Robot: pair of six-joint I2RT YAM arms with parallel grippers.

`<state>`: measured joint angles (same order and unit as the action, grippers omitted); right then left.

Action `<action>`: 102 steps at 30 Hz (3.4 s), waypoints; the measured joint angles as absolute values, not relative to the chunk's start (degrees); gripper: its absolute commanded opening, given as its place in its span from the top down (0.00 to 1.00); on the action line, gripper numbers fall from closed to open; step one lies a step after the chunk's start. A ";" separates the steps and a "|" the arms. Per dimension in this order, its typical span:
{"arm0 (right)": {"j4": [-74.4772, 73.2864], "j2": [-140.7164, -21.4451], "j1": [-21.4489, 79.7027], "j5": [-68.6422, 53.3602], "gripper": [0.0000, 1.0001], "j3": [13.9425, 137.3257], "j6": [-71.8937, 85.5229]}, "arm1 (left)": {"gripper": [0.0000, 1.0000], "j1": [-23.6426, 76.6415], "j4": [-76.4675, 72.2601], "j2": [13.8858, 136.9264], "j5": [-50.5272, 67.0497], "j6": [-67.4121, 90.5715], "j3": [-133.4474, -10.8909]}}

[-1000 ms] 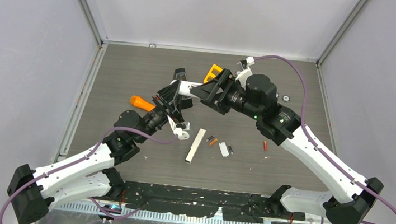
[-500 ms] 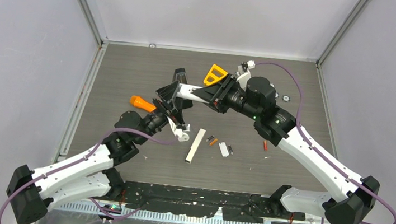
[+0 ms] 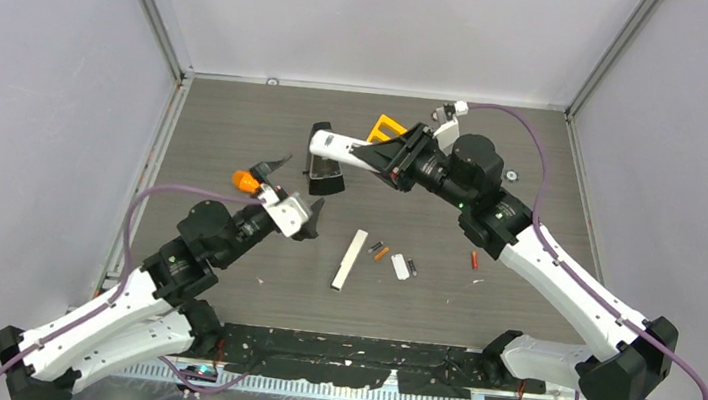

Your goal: Load the batteries into the remote control

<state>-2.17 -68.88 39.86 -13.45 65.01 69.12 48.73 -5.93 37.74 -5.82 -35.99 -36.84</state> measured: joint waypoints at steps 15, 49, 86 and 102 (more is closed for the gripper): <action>11.35 -66.00 38.35 -14.70 0.91 62.35 62.46 | 0.00 46.48 4.47 36.49 -12.58 24.29 -55.24; 29.08 -66.89 38.35 -19.49 0.91 56.31 68.55 | 0.55 32.97 -17.02 53.63 9.28 62.83 -54.72; 21.82 -65.01 37.41 -18.92 0.13 52.93 69.08 | 1.00 31.27 -12.97 52.25 7.99 54.35 -52.64; -32.62 -65.10 31.00 -5.80 0.45 58.30 33.95 | 1.00 26.85 10.81 48.38 23.62 32.49 -49.50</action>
<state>-32.62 -65.10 31.00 -5.80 58.30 33.95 26.85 10.81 48.38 23.62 32.49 -49.50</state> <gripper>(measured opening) 0.579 0.281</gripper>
